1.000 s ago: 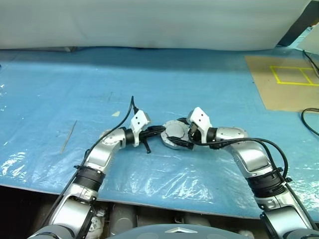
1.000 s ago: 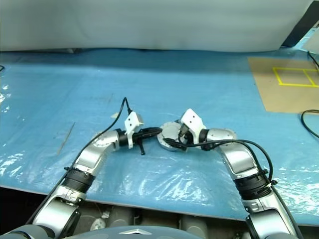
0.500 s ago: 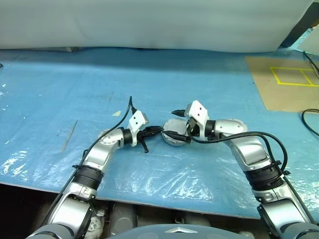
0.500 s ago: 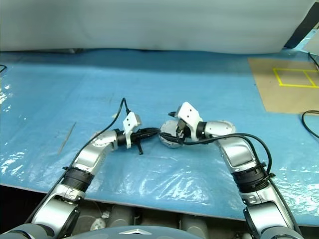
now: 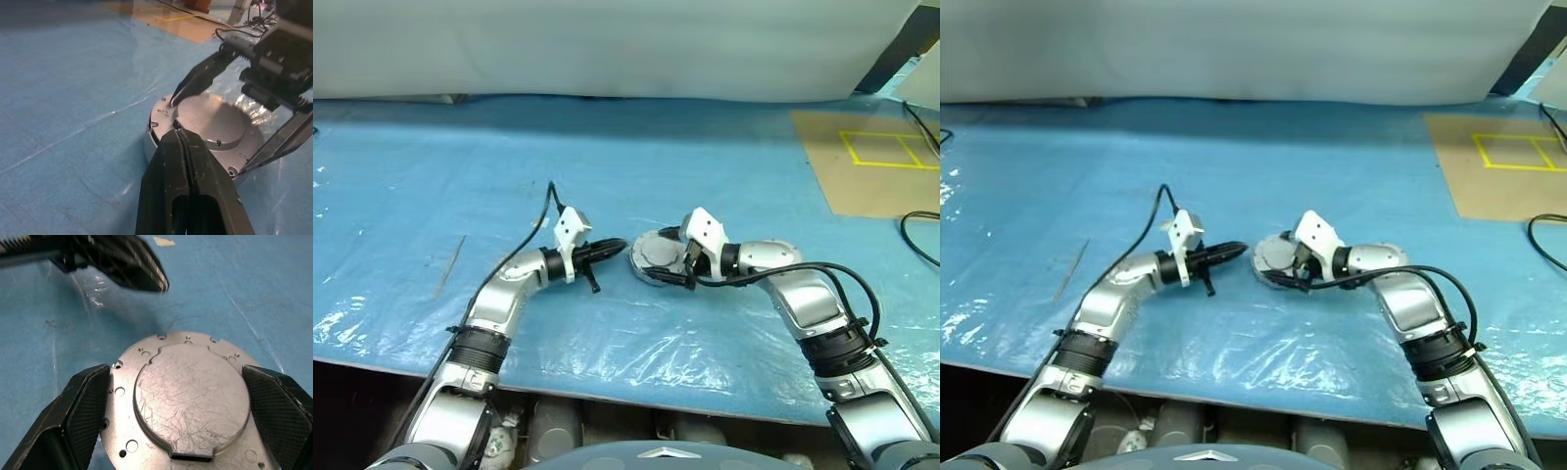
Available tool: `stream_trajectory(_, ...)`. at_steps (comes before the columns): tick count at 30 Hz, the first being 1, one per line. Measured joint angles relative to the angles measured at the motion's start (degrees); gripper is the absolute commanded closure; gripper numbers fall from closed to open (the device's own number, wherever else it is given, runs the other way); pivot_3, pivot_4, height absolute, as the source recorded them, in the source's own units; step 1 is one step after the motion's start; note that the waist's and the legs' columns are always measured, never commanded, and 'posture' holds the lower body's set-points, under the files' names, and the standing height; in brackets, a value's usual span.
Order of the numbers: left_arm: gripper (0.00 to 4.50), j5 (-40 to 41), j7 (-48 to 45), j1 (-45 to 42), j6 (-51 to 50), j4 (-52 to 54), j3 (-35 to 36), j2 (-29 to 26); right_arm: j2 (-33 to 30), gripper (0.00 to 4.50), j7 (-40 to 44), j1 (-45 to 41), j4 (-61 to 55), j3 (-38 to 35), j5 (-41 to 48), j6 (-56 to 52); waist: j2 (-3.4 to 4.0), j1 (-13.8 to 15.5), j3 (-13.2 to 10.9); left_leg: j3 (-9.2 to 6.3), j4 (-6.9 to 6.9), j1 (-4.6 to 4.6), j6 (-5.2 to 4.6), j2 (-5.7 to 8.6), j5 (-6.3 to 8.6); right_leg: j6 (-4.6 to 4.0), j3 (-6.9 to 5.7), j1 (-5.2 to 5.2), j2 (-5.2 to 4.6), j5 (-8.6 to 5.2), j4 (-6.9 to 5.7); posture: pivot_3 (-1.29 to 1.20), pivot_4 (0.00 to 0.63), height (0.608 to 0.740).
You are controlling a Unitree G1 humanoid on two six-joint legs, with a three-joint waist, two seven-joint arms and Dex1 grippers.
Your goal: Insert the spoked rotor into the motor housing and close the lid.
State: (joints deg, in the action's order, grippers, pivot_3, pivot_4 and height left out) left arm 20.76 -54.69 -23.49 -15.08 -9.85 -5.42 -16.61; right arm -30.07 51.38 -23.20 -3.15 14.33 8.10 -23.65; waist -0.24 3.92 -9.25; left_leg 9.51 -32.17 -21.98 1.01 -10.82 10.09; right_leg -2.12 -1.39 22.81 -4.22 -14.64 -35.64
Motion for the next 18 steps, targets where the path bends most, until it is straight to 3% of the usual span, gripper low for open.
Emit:
stream_trajectory(5,4.50,3.0,-0.1,1.5,-3.8,3.3,2.1,-1.8,0.4,0.02,-0.4,-0.1,1.2,0.6,-1.4,3.0,0.00,0.0,0.0,0.18,-0.03,0.02,-0.01,0.00,0.01,0.00,0.00,-0.03,0.00,0.00,0.00,0.00,0.150,0.740)
stream_trajectory(8,4.50,3.1,0.2,2.5,-4.3,3.6,2.2,-2.0,0.4,0.61,-0.2,0.1,1.5,0.6,-1.5,3.8,0.00,0.0,0.0,0.29,-0.04,0.02,-0.03,-0.01,0.03,-0.01,0.00,-0.03,0.00,0.00,0.00,0.00,0.150,0.740)
stream_trajectory(11,4.50,3.0,0.4,2.9,-4.3,3.9,2.3,-2.1,0.0,1.51,-0.1,0.0,1.8,0.2,-1.6,4.2,0.00,0.0,0.0,0.30,-0.04,0.02,-0.03,-0.01,0.03,-0.01,0.00,-0.05,0.00,0.00,0.00,0.00,0.150,0.740)
stream_trajectory(18,4.50,2.7,1.3,3.0,-4.1,3.9,2.3,-1.8,1.8,1.51,-0.6,-0.9,2.5,-0.3,-1.1,2.0,0.00,-0.1,0.0,0.30,-0.04,0.02,-0.04,-0.02,0.02,-0.01,0.01,-0.03,0.00,0.00,0.00,0.00,0.150,0.740)
